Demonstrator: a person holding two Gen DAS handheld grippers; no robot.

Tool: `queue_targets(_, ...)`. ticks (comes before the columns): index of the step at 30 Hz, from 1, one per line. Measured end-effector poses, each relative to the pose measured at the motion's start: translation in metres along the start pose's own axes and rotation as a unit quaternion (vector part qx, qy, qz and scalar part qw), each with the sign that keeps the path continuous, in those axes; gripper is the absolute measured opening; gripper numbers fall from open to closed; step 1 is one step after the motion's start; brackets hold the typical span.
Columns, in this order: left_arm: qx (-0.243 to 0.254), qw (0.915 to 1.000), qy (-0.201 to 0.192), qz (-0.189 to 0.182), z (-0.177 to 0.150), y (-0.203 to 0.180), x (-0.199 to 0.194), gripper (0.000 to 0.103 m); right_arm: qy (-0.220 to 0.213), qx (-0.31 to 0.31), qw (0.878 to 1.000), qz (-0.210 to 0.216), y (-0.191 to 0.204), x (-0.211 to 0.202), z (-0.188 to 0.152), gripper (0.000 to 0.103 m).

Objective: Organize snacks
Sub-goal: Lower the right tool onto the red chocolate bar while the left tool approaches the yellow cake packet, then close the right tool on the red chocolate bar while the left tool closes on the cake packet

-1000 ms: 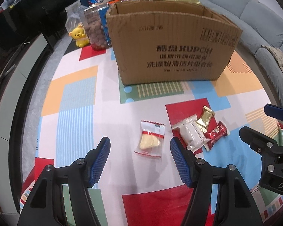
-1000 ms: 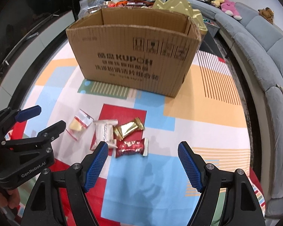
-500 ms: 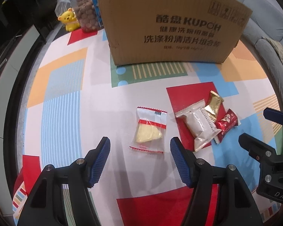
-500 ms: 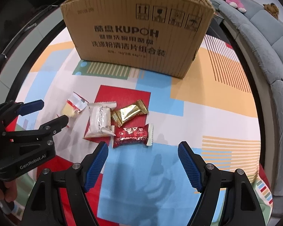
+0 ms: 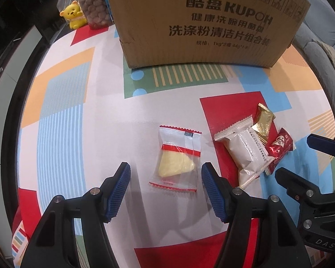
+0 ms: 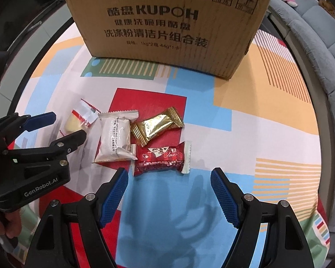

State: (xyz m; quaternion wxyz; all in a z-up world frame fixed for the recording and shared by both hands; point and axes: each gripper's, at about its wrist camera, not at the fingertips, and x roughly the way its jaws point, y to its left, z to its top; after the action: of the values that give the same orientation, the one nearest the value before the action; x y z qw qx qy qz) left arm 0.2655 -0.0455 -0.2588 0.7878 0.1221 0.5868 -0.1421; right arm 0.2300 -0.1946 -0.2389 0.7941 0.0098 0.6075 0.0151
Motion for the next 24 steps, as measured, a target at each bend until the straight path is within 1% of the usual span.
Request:
queue_targets(4, -0.002, 1.0, 0.004, -0.001, 0.0, 0.001, 0.005, 0.065, 0.009, 0.002, 1.0, 0.005, 0.0, 0.008, 0.003, 0.077)
queue_targets(9, -0.006, 1.0, -0.001, -0.008, 0.005, 0.004, 0.007, 0.066, 0.019, 0.005, 1.0, 0.008, -0.002, 0.019, 0.006, 0.077)
queue_targets(15, -0.004, 0.9999, -0.007, -0.014, 0.009, 0.008, 0.011, 0.064, 0.018, 0.011, 1.0, 0.008, -0.005, 0.025, 0.013, 0.077)
queue_targets(18, 0.002, 0.9998, -0.009, -0.017, 0.01, 0.008, 0.011, 0.061, 0.016, 0.011, 1.0, 0.002, -0.006, 0.027, 0.017, 0.077)
queue_targets(20, 0.008, 0.9997, -0.011, -0.019, 0.01, 0.006, 0.01, 0.054, 0.015, 0.012, 1.0, 0.002, -0.01, 0.029, 0.021, 0.076)
queue_targets(21, 0.01, 0.9997, -0.012, -0.02, 0.009, 0.004, 0.009, 0.052, 0.014, 0.012, 1.0, 0.002, -0.011, 0.029, 0.021, 0.075)
queue_targets(23, 0.014, 0.9996, -0.014, -0.022, 0.008, 0.001, 0.008, 0.045, 0.011, 0.01, 1.0, -0.002, -0.009, 0.029, 0.021, 0.07)
queue_targets(24, 0.017, 0.9995, -0.015, -0.022, 0.007, -0.002, 0.007, 0.043, 0.009, 0.01, 1.0, -0.004, -0.009, 0.028, 0.021, 0.066)
